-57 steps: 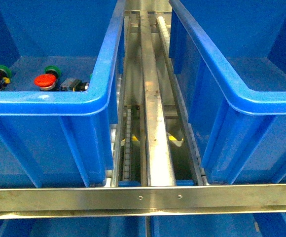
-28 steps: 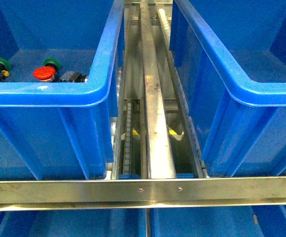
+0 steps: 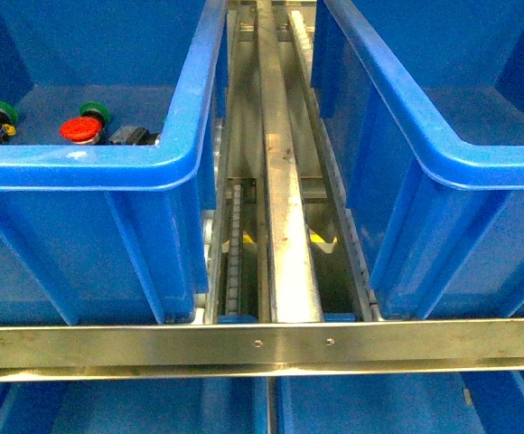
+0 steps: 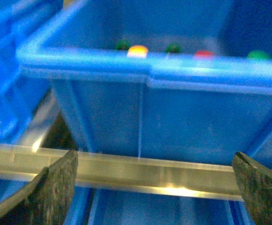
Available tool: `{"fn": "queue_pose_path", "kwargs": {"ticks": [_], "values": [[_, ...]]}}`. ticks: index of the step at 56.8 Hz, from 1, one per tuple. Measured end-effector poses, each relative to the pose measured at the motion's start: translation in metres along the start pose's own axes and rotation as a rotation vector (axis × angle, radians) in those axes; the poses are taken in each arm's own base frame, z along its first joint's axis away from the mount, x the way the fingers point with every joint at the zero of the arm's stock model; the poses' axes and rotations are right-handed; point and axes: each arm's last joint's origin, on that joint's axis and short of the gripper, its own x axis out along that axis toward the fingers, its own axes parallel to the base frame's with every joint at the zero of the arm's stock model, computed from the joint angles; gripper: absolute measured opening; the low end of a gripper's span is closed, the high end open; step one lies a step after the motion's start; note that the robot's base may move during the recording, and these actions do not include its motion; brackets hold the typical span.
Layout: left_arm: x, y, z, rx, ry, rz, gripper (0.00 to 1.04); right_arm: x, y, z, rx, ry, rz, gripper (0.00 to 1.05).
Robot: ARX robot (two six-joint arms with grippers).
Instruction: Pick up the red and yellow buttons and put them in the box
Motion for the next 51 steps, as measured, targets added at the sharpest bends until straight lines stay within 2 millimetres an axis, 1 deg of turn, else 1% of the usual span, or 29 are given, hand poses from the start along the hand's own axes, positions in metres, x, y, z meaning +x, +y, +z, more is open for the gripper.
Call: {"fn": "queue_pose_path", "kwargs": {"ticks": [3,5,7,8,10,11,12,13,14,15,16,17,18,19,23,24,26,29,32,35,38,39,44,51], "values": [[0.003,-0.002,0.007,-0.005,0.066,0.052,0.97,0.0,0.0,0.0,0.0,0.0,0.0,0.99],[0.004,-0.003,0.014,-0.016,0.065,0.06,0.97,0.0,0.0,0.0,0.0,0.0,0.0,0.99],[0.006,-0.005,0.027,-0.032,0.051,0.061,0.97,0.0,0.0,0.0,0.0,0.0,0.0,0.99],[0.008,-0.006,0.037,-0.048,0.043,0.069,0.97,0.0,0.0,0.0,0.0,0.0,0.0,0.99],[0.009,-0.007,0.048,-0.055,0.032,0.076,0.97,0.0,0.0,0.0,0.0,0.0,0.0,0.99],[0.011,-0.009,0.061,-0.067,0.014,0.082,0.97,0.0,0.0,0.0,0.0,0.0,0.0,0.99],[0.011,-0.01,0.067,-0.072,0.003,0.083,0.97,0.0,0.0,0.0,0.0,0.0,0.0,0.99],[0.013,-0.012,0.08,-0.079,-0.02,0.087,0.97,0.0,0.0,0.0,0.0,0.0,0.0,0.99],[0.013,-0.013,0.086,-0.083,-0.033,0.088,0.97,0.0,0.0,0.0,0.0,0.0,0.0,0.99],[0.015,-0.015,0.099,-0.089,-0.055,0.089,0.97,0.0,0.0,0.0,0.0,0.0,0.0,0.99],[0.015,-0.017,0.105,-0.091,-0.065,0.087,0.97,0.0,0.0,0.0,0.0,0.0,0.0,0.99],[0.017,-0.02,0.117,-0.097,-0.086,0.08,0.97,0.0,0.0,0.0,0.0,0.0,0.0,0.99],[0.018,-0.021,0.123,-0.1,-0.098,0.075,0.97,0.0,0.0,0.0,0.0,0.0,0.0,0.99],[0.019,-0.025,0.134,-0.105,-0.121,0.068,0.97,0.0,0.0,0.0,0.0,0.0,0.0,0.99],[0.026,-0.035,0.162,-0.114,-0.182,0.042,0.97,0.0,0.0,0.0,0.0,0.0,0.0,0.99],[0.027,-0.037,0.166,-0.115,-0.187,0.039,0.97,0.0,0.0,0.0,0.0,0.0,0.0,0.99],[0.035,-0.044,0.178,-0.109,-0.193,0.037,0.97,0.0,0.0,0.0,0.0,0.0,0.0,0.99],[0.047,-0.052,0.185,-0.087,-0.19,0.041,0.97,0.0,0.0,0.0,0.0,0.0,0.0,0.99],[0.068,-0.062,0.19,-0.062,-0.157,0.048,0.97,0.0,0.0,0.0,0.0,0.0,0.0,0.99],[0.096,-0.074,0.192,-0.026,-0.114,0.069,0.97,0.0,0.0,0.0,0.0,0.0,0.0,0.99],[0.124,-0.085,0.184,0.009,-0.042,0.076,0.97,0.0,0.0,0.0,0.0,0.0,0.0,0.99],[0.127,-0.087,0.182,0.014,-0.03,0.073,0.97,0.0,0.0,0.0,0.0,0.0,0.0,0.99],[0.164,-0.102,0.163,0.062,0.073,0.08,0.97,0.0,0.0,0.0,0.0,0.0,0.0,0.99],[0.189,-0.112,0.155,0.092,0.146,0.096,0.97,0.0,0.0,0.0,0.0,0.0,0.0,0.99]]}}
